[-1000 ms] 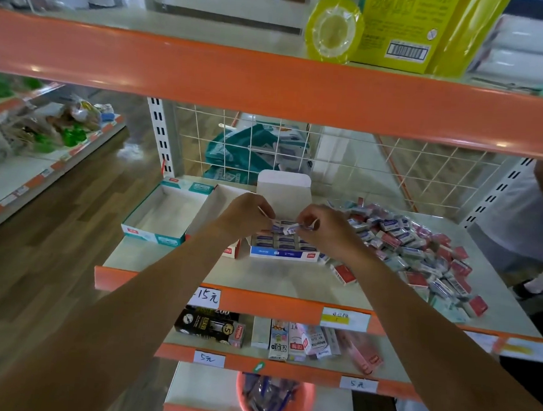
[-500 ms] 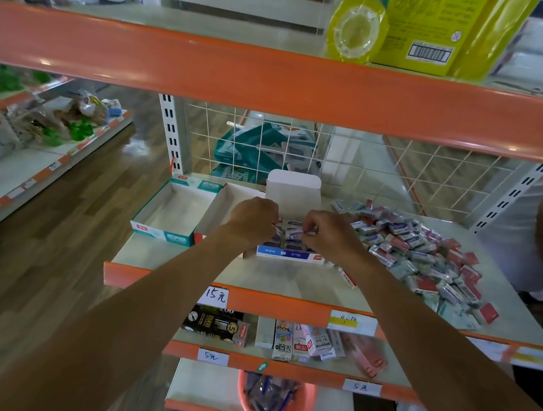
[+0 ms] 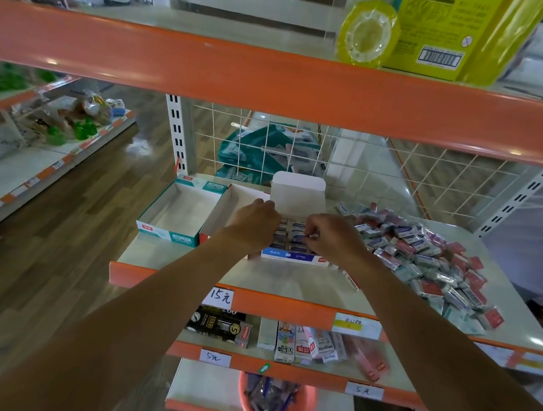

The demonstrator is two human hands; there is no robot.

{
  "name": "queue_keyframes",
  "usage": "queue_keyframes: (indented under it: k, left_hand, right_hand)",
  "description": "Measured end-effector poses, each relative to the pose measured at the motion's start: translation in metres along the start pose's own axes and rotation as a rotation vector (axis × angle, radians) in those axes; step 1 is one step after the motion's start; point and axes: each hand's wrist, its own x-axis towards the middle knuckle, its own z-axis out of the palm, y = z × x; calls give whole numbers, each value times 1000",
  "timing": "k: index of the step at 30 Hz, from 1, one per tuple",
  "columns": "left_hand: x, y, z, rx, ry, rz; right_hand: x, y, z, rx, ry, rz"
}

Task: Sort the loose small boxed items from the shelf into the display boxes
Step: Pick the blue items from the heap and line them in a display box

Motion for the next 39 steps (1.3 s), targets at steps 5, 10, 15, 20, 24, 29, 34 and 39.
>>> queue_keyframes:
  k: [5,10,15,20,24,29,34,39]
  left_hand:
    - [3,1,1,1,3,13]
    - [4,1,1,-29,14,-8]
    - [5,-1,0,-34,-16,-11]
    - [6,0,-2,-3,-51,4]
    - [8,5,-4,106,18,-11]
    - [8,18,-13,188,108,-31]
    - [17,43,-18,132,124,-18]
    - [29,73,-17,107,106,30]
  right_hand:
    - [3,0,3,-52,-6,-10]
    - [4,2,6,-73,14,-41]
    - [8,6,7,-19,26,-52]
    - [9,3,10,-69,36,-10]
    - [5,1,10,-83,46,-14]
    - [-4,11,6,-157,131,25]
    - [-14,30,-8,-259,146,115]
    - [-30,53,-24,-257,157,207]
